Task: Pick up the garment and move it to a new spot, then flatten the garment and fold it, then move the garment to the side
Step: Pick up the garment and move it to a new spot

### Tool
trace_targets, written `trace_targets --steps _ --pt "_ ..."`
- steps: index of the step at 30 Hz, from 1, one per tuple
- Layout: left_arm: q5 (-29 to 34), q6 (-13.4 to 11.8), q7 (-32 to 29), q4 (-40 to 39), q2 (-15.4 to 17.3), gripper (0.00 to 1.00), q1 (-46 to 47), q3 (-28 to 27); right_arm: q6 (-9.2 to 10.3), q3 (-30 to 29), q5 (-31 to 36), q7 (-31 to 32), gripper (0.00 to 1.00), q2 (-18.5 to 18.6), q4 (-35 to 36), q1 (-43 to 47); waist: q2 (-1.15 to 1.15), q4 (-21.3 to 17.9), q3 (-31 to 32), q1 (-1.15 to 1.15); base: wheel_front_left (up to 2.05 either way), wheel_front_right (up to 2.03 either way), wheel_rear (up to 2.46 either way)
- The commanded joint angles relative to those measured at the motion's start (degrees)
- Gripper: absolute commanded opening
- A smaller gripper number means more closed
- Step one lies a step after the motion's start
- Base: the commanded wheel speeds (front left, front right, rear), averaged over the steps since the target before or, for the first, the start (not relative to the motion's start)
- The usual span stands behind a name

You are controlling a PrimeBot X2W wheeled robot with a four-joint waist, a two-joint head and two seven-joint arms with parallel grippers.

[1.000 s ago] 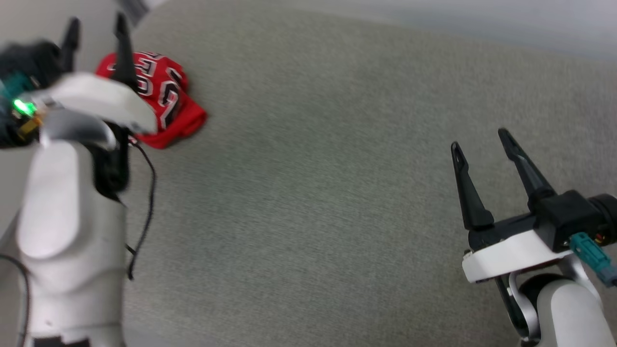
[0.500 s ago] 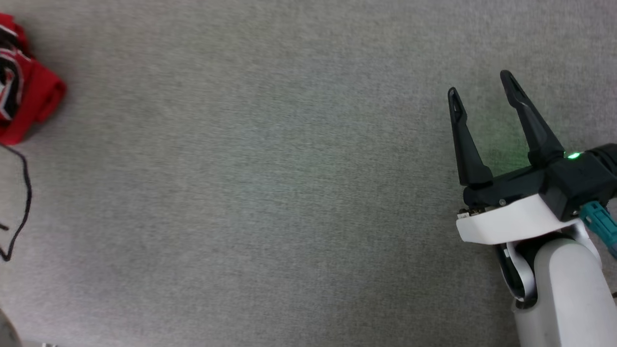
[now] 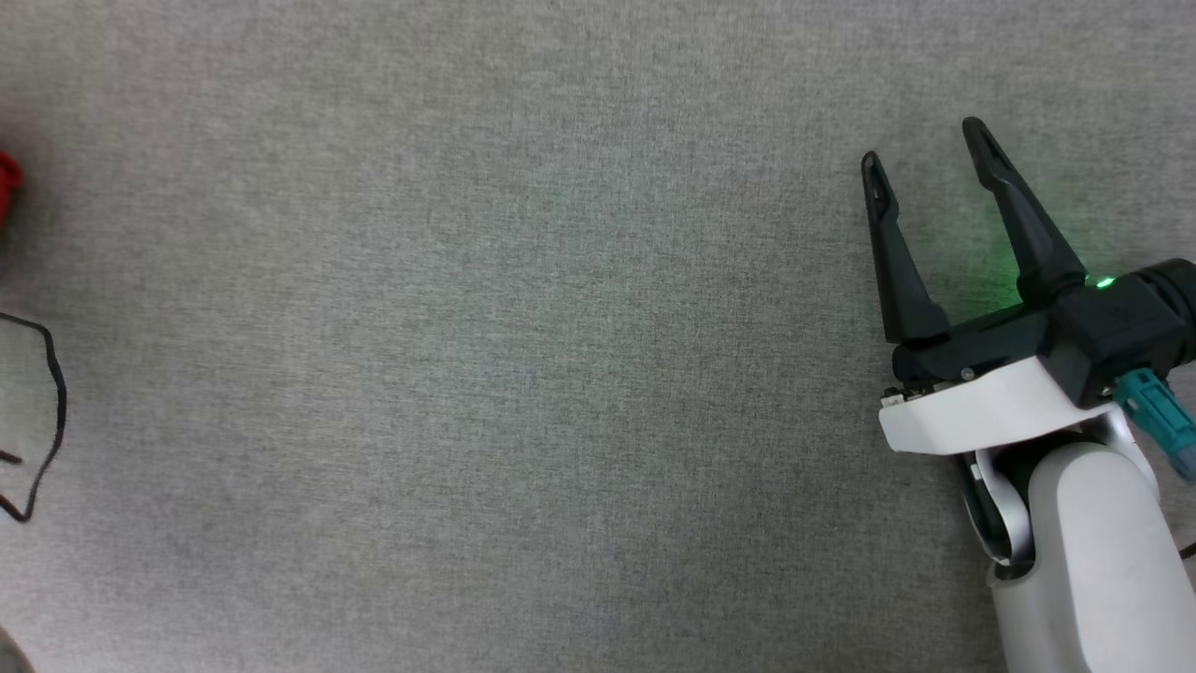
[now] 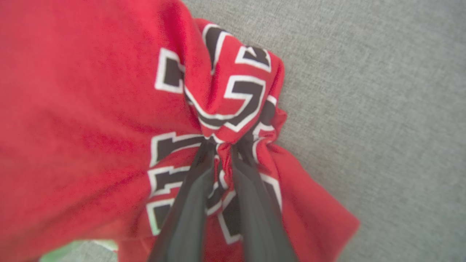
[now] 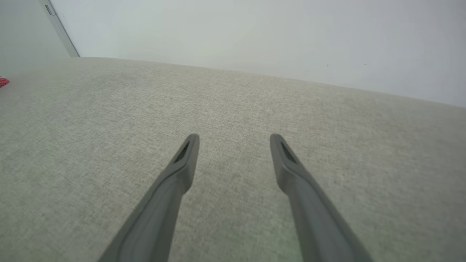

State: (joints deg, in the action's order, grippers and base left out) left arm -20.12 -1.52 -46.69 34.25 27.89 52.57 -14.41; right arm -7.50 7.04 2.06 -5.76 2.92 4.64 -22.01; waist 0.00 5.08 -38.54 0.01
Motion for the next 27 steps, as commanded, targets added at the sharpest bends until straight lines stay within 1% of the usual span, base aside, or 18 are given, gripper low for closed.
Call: trace_targets --steps 1,5,9,11,13,15,16,21,24,27 --pt "1.11 -0.27 1.85 1.74 -1.91 0.0 -3.79 1.16 0.02 0.09 0.04 -0.16 1.0 0.02 -0.22 0.08 0.0 0.38 1.46 -0.01 0.0 0.0 0.0" --pt "3.39 -0.18 11.63 -0.31 -0.07 0.0 -2.46 1.72 0.02 0.08 -0.59 -0.47 1.0 0.01 -1.39 1.31 0.0 0.92 5.68 -0.01 0.0 0.0 0.0" --pt "3.97 1.52 22.66 -0.64 -0.51 0.0 -1.79 2.06 0.02 -0.66 -1.24 -0.66 1.0 -0.01 -2.4 2.87 0.0 1.32 10.99 -0.01 0.0 0.0 0.0" --pt "3.46 3.05 28.13 -0.23 -0.83 0.0 -0.87 2.23 0.02 -1.24 -1.71 -0.82 1.0 -0.02 -2.82 3.92 0.0 1.41 13.78 -0.01 0.0 0.0 0.0" --pt "4.22 4.22 32.39 0.07 -0.74 0.0 0.04 3.21 0.02 -1.89 -2.6 -0.79 1.0 -0.03 -2.93 4.89 0.0 1.48 16.06 -0.01 0.0 0.0 0.0" --pt "4.14 5.11 36.24 -0.01 -1.52 0.0 0.99 4.03 0.02 -2.44 -3.51 -1.03 1.0 -0.03 -2.87 5.92 0.0 1.36 18.1 -0.01 0.0 0.0 0.0" --pt "4.14 5.11 36.24 -0.01 -1.52 0.0 0.99 4.03 0.02 -2.44 -3.51 -1.03 1.0 -0.03 -2.87 5.92 0.0 1.36 18.1 -0.01 0.0 0.0 0.0" --pt "4.16 6.58 43.36 -1.22 -4.59 0.0 1.88 6.43 0.02 -4.18 -5.12 -0.62 1.0 -0.04 -3.41 8.79 0.0 0.28 22.71 -0.01 0.0 0.0 0.0" --pt "4.12 7.02 46.36 -2.72 -7.37 0.0 0.34 8.33 0.02 -4.87 -5.88 -0.5 1.0 -0.04 -3.68 10.35 0.0 -1.23 25.38 -0.01 0.0 0.0 0.0" --pt "3.87 7.41 47.49 -4.8 -11.22 0.0 -2.08 11.12 0.02 -5.62 -6.24 -0.31 1.0 -0.04 -3.89 11.99 0.0 -3.26 27.92 -0.01 0.0 0.0 0.0"
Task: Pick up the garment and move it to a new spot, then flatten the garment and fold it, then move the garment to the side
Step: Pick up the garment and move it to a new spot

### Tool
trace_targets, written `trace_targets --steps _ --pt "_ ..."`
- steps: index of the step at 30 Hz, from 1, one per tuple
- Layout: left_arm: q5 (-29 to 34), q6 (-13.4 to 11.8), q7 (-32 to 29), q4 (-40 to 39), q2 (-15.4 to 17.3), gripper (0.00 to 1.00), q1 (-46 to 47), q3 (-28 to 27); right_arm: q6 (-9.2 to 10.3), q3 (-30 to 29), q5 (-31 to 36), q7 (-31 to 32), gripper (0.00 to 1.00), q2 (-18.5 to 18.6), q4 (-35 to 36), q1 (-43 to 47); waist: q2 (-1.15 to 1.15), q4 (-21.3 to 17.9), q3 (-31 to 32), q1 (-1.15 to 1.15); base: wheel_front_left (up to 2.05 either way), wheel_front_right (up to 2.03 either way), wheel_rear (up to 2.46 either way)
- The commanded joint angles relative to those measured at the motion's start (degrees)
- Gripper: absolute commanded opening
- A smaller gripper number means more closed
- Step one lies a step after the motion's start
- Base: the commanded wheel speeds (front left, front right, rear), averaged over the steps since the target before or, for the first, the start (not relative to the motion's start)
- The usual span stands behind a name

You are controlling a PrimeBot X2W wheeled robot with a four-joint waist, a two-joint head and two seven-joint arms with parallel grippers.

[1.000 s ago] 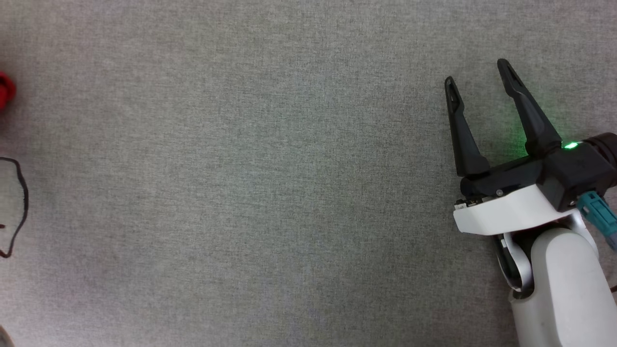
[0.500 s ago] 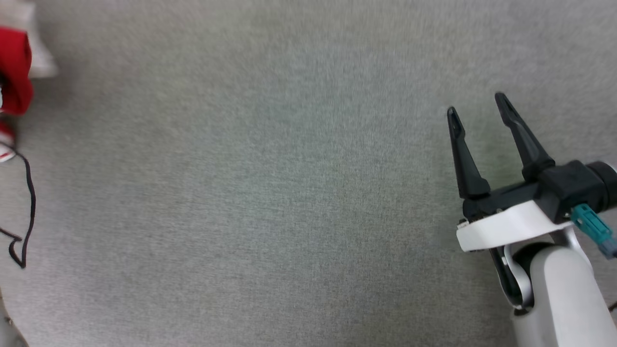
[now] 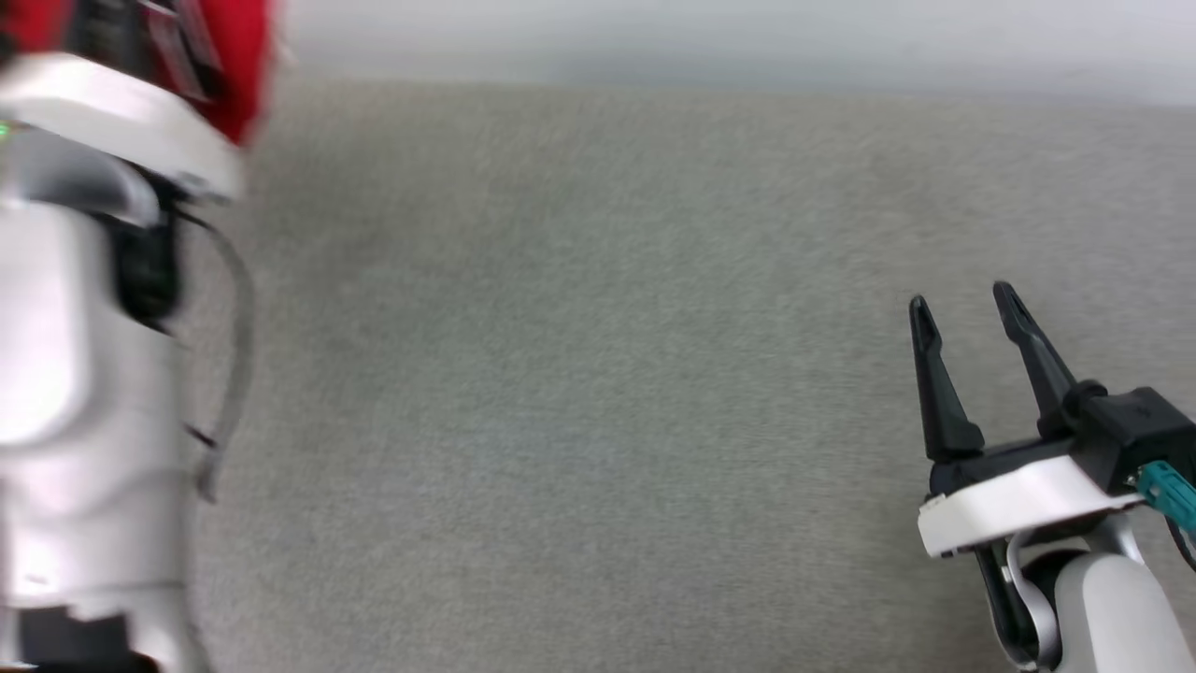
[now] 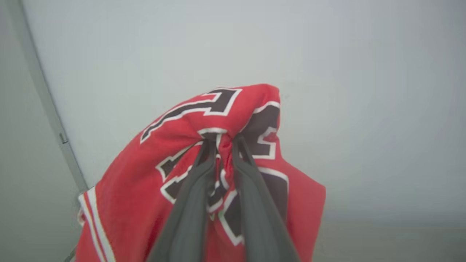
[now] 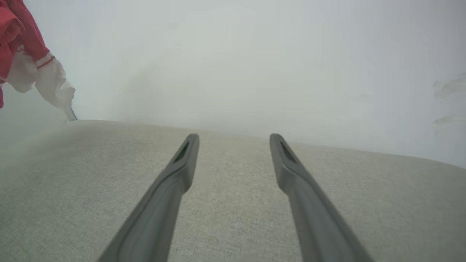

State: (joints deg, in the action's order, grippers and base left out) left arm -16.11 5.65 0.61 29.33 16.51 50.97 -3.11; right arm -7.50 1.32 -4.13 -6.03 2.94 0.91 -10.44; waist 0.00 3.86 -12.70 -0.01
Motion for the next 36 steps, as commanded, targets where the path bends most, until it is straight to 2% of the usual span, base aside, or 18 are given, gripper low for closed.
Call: trace_targets --steps 1,6,11,20,23,24,25,26,32,36 --pt "-0.05 0.39 0.17 -0.77 -1.16 0.0 -1.34 0.98 0.02 -0.15 -0.18 0.12 1.0 -0.06 -0.13 0.99 0.0 -2.76 2.81 0.01 0.0 0.0 0.0" --pt "-1.19 0.82 -1.23 -5.58 -7.81 0.0 -7.2 6.29 0.02 -1.06 -0.79 0.87 1.0 -0.09 0.72 3.55 0.0 -6.64 5.64 0.01 0.0 0.0 0.0" --pt "-3.02 1.23 -3.12 -10.89 -11.71 0.0 -14.39 11.62 0.02 -1.78 -1.34 1.63 1.0 -0.08 1.27 5.39 0.0 -10.44 6.57 0.01 0.0 0.0 0.0" --pt "-7.67 1.52 -7.21 -14.34 -13.44 0.0 -32.2 26.63 0.02 -2.45 -2.39 1.39 1.0 -0.08 2.25 6.45 0.0 -13.03 2.97 0.01 0.0 0.0 0.0" --pt "-7.66 0.3 -7.98 -12.01 -13.54 0.0 -37.46 31.18 0.02 -2.66 -2.26 0.96 1.0 -0.09 2.0 5.64 0.0 -12.58 1.54 0.01 0.0 0.0 0.0" --pt "-7.64 0.18 -8.01 -11.29 -13.52 0.2 -38.35 31.72 0.02 -2.56 -2.18 1.0 1.0 -0.09 1.98 5.34 0.0 -12.41 1.19 0.01 0.0 0.0 0.0" --pt "-7.5 -0.07 -7.73 -10.75 -13.54 0.7 -38.79 32.2 0.02 -2.52 -2.19 1.02 1.0 -0.08 1.89 5.04 0.0 -12.25 1.0 0.01 0.0 0.0 0.0" --pt "-6.73 -0.14 -6.93 -10.52 -13.52 1.0 -38.54 32.68 0.02 -2.47 -2.08 0.94 1.0 -0.08 1.81 4.77 0.0 -12.06 0.94 0.01 0.0 0.0 0.0" --pt "-3.03 -1.13 2.48 -13.3 -13.47 1.0 -36.84 33.75 0.02 -3.39 -1.42 1.32 1.0 -0.07 1.1 5.04 0.0 -10.23 2.62 0.01 0.0 0.0 0.0" --pt "-3.4 -3.64 8.21 -16.64 -13.52 1.0 -37.87 32.08 0.02 -3.8 -1.14 1.7 1.0 -0.07 0.73 5.88 0.0 -9.19 4.93 0.01 0.0 0.0 0.0"
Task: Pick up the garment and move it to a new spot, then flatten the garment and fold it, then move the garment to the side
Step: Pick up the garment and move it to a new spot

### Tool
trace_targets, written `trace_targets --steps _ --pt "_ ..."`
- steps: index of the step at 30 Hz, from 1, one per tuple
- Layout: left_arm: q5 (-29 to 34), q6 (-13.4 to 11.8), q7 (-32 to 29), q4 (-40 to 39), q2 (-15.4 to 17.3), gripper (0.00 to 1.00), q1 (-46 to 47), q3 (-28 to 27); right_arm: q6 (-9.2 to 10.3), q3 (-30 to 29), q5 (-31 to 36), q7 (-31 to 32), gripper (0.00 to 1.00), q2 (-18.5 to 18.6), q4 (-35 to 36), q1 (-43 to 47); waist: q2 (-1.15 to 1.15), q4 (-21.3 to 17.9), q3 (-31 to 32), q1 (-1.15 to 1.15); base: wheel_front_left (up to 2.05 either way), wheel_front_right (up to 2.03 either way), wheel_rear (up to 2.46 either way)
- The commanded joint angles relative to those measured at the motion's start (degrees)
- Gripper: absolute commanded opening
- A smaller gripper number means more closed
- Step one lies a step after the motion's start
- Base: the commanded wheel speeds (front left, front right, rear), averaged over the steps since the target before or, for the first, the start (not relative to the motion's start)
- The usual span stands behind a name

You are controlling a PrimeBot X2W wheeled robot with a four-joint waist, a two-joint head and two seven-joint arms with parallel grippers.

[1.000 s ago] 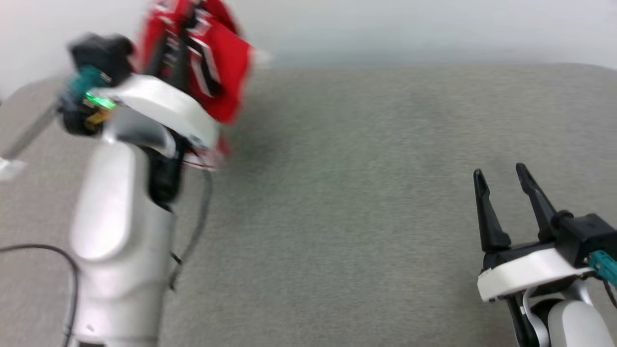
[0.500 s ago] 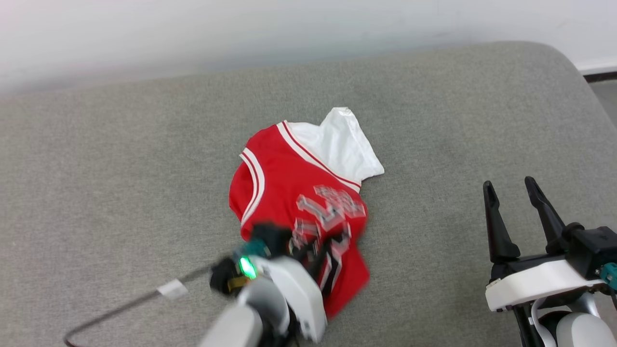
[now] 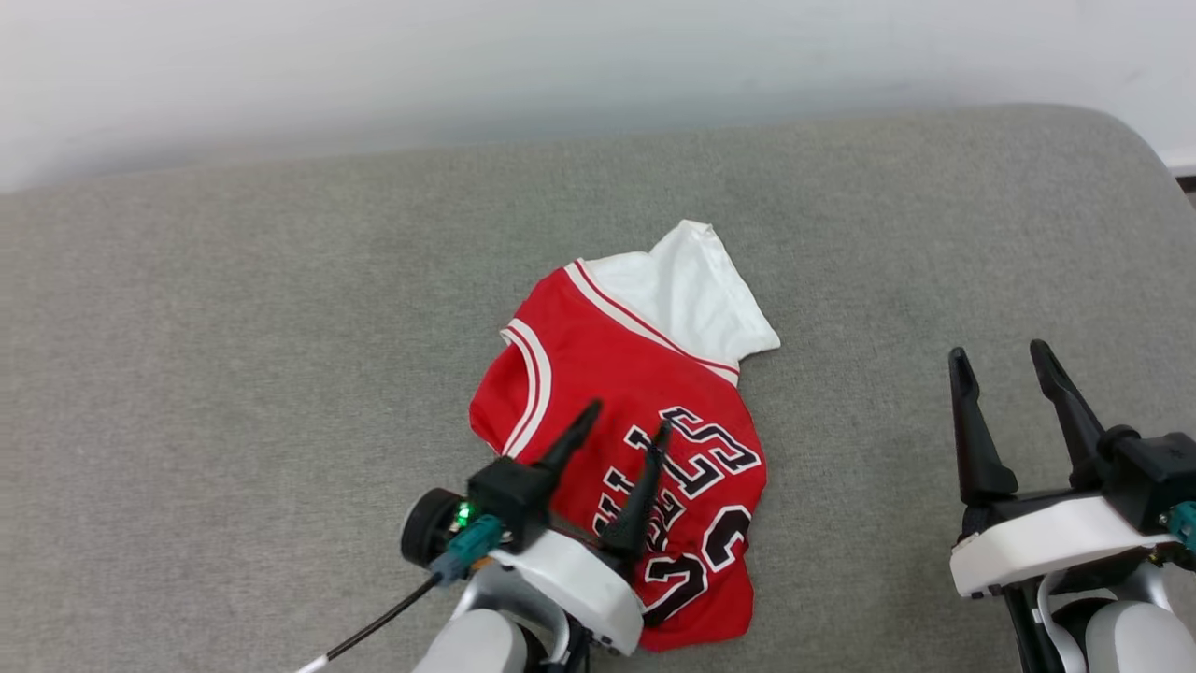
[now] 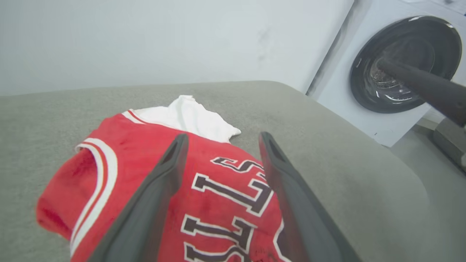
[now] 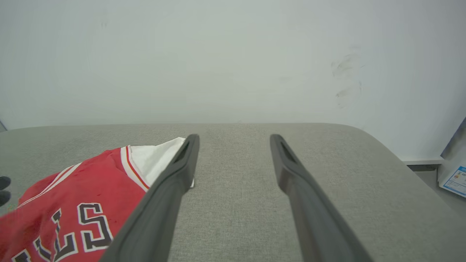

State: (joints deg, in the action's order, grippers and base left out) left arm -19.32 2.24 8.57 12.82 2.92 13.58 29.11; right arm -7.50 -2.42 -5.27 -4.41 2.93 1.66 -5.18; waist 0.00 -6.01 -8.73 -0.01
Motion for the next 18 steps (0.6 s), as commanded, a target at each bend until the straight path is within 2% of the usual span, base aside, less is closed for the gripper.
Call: trace_targets --steps 1,4,10,18 --pt "-0.48 -0.91 1.37 -0.92 0.07 1.0 -0.56 -0.97 0.02 -0.24 0.06 0.29 1.0 -0.06 0.0 0.86 0.0 0.89 1.5 0.01 0.0 0.0 0.0" --pt "-1.57 -2.95 3.15 -2.22 0.46 1.0 -1.18 -3.79 0.02 -0.93 0.39 0.73 1.0 -0.06 0.07 1.51 0.0 1.67 3.1 0.01 0.0 0.0 0.0" --pt "-2.83 -6.47 4.59 -3.0 4.45 1.0 -2.31 -10.78 0.02 -1.64 1.1 1.55 1.0 -0.07 0.3 2.94 0.0 2.74 5.12 0.01 0.0 0.0 0.0" --pt "-4.11 -9.26 3.65 -4.82 9.98 1.0 -7.49 -16.17 0.02 -1.13 0.75 2.58 1.0 -0.06 0.43 4.67 0.0 3.07 7.28 0.01 0.0 0.0 0.0"
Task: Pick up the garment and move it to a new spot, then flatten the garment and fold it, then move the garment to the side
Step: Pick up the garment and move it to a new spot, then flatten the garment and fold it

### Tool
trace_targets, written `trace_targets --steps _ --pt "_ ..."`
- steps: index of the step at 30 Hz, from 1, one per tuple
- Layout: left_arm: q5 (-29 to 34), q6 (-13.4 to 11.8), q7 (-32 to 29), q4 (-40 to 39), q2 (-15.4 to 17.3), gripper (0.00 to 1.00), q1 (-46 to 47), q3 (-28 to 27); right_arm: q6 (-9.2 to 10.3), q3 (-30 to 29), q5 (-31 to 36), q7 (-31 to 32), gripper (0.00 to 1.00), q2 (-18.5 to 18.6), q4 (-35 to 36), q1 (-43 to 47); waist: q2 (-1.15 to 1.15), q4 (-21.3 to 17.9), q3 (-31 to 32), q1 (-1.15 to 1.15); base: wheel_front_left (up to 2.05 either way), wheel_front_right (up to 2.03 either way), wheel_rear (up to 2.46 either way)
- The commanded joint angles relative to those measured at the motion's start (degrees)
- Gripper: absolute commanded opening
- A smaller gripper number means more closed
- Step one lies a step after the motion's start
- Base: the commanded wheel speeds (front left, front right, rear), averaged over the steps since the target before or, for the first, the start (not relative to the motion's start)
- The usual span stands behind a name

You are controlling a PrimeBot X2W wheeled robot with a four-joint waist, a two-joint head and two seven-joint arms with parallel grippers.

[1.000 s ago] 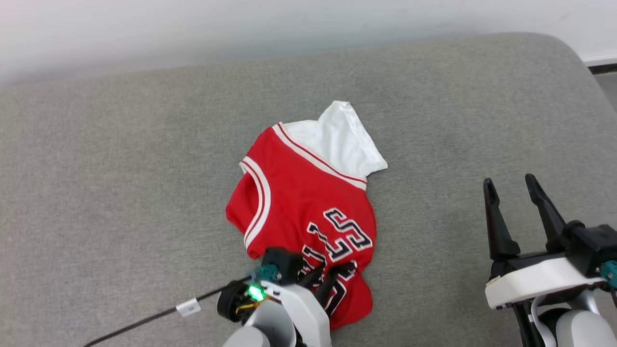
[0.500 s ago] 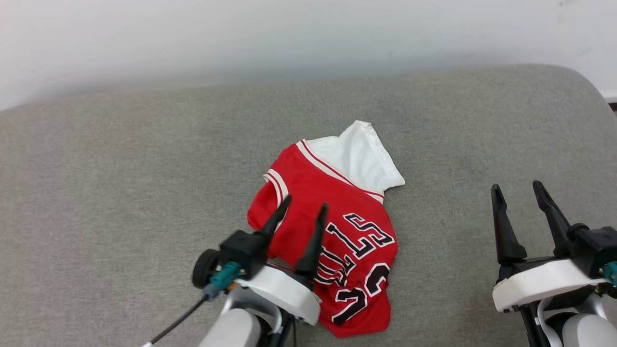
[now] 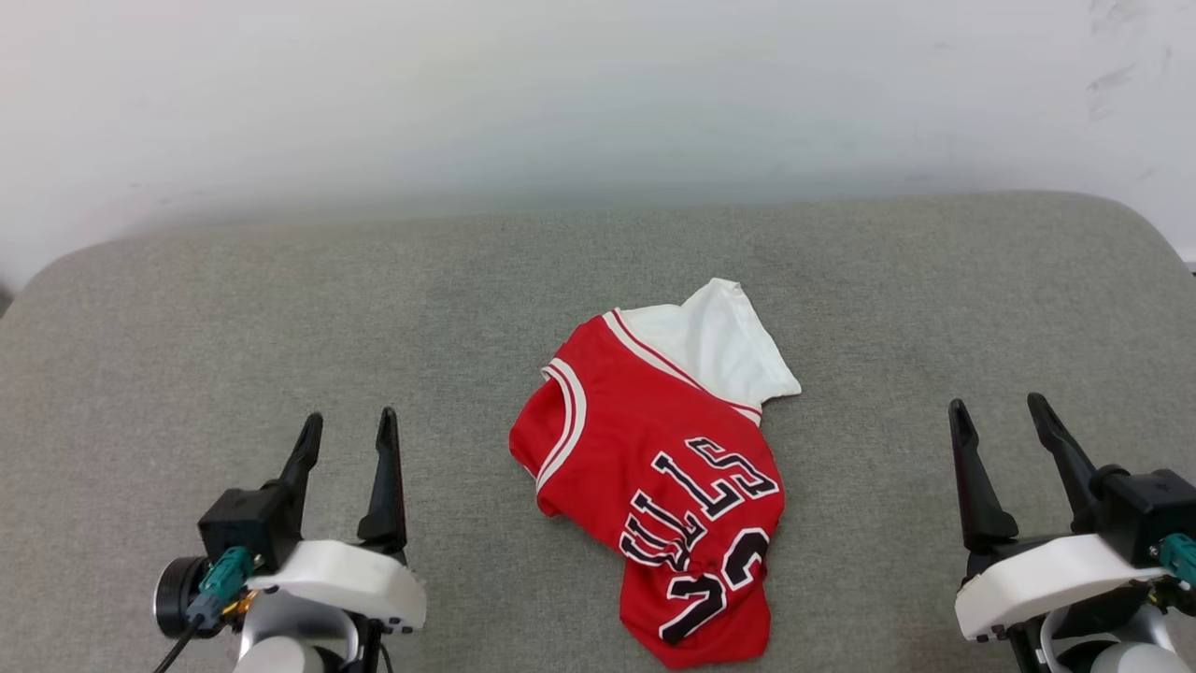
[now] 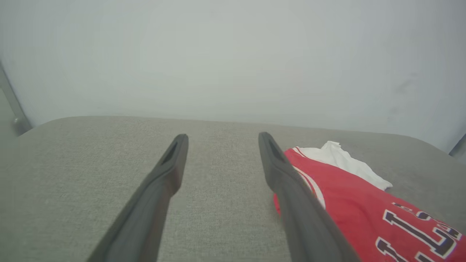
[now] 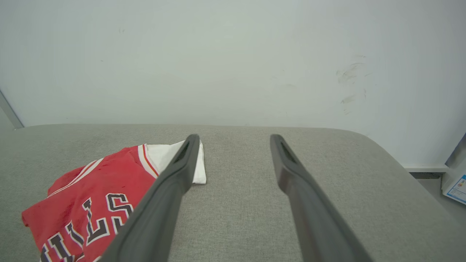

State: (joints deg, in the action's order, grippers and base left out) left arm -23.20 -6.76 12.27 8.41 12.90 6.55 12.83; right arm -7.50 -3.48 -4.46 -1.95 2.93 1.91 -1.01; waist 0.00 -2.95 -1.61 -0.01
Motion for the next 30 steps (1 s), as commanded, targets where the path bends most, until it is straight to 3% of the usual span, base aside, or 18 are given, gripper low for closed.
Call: trace_targets --steps 1,14,19,27,30 --pt "-0.23 -0.43 -0.35 -0.94 0.28 1.0 -1.05 -0.14 0.02 0.02 -0.16 0.21 1.0 -0.06 0.25 0.62 0.0 0.02 0.28 0.01 0.0 0.0 0.0" --pt "-0.48 -2.08 -2.03 -5.1 0.74 1.0 -2.63 0.16 0.02 -0.11 -0.81 0.86 1.0 -0.07 0.1 1.07 0.0 0.2 0.32 0.01 0.0 0.0 0.0" --pt "-0.06 -1.96 -1.88 -5.78 0.24 1.0 -1.05 1.03 0.02 -3.59 -7.08 3.85 1.0 -0.08 -2.13 -1.49 0.0 1.68 -1.05 0.01 0.0 0.0 0.0" --pt "0.7 -1.38 -0.56 -7.02 -0.96 1.0 2.03 2.55 0.02 -7.02 -9.26 17.18 1.0 1.27 -9.42 -12.25 0.0 5.43 -6.18 0.01 0.0 0.0 0.0" --pt "0.92 -1.11 0.09 -7.0 -1.66 1.0 3.52 3.03 0.02 -6.0 -11.29 26.26 1.0 4.27 -14.31 -18.22 0.0 7.47 -8.67 0.01 0.0 0.0 0.0"
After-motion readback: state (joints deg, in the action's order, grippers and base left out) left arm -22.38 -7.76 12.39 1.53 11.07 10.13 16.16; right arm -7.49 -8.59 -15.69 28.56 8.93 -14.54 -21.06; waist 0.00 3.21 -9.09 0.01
